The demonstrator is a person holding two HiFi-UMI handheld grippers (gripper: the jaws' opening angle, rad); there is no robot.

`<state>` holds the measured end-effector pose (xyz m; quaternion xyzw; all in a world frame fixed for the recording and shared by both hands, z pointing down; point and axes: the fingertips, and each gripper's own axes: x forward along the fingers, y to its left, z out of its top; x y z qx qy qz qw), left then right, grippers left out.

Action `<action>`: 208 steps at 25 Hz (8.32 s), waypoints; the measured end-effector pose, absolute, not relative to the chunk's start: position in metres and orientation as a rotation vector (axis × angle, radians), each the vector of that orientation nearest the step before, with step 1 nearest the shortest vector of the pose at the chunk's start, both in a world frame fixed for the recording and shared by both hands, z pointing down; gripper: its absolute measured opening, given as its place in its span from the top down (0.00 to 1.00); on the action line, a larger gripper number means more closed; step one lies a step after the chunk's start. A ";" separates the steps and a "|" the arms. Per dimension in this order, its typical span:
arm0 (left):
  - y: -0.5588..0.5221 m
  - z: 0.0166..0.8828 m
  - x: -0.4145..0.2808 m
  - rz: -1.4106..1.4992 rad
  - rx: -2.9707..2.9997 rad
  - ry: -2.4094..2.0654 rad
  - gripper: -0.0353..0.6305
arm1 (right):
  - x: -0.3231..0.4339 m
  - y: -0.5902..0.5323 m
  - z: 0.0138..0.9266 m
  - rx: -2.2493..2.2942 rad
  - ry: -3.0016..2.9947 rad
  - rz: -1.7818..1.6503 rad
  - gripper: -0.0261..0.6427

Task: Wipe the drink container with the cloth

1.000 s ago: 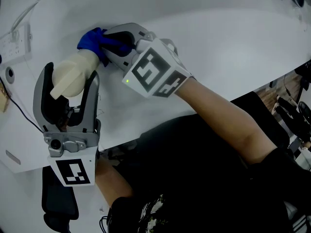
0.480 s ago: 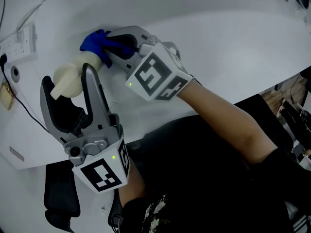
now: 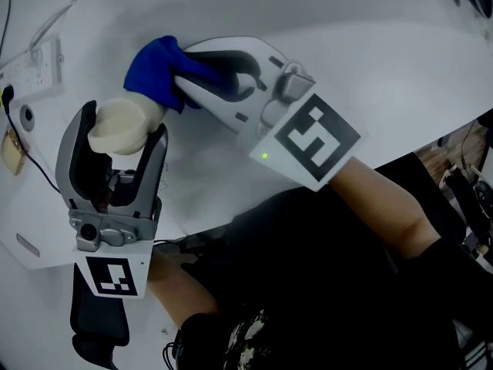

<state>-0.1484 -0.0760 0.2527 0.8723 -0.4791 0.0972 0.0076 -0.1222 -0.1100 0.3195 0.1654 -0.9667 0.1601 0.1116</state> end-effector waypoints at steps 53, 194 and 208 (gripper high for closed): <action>-0.077 0.258 -0.164 0.251 2.221 -2.052 0.52 | -0.136 -0.095 0.397 0.332 -2.581 0.335 0.88; -0.083 0.262 -0.124 0.289 2.804 -1.261 0.52 | -0.112 -0.109 0.264 0.302 -3.034 0.653 0.88; -0.085 0.264 -0.127 0.263 2.752 -1.315 0.52 | -0.120 -0.107 0.399 0.306 -2.529 0.243 0.89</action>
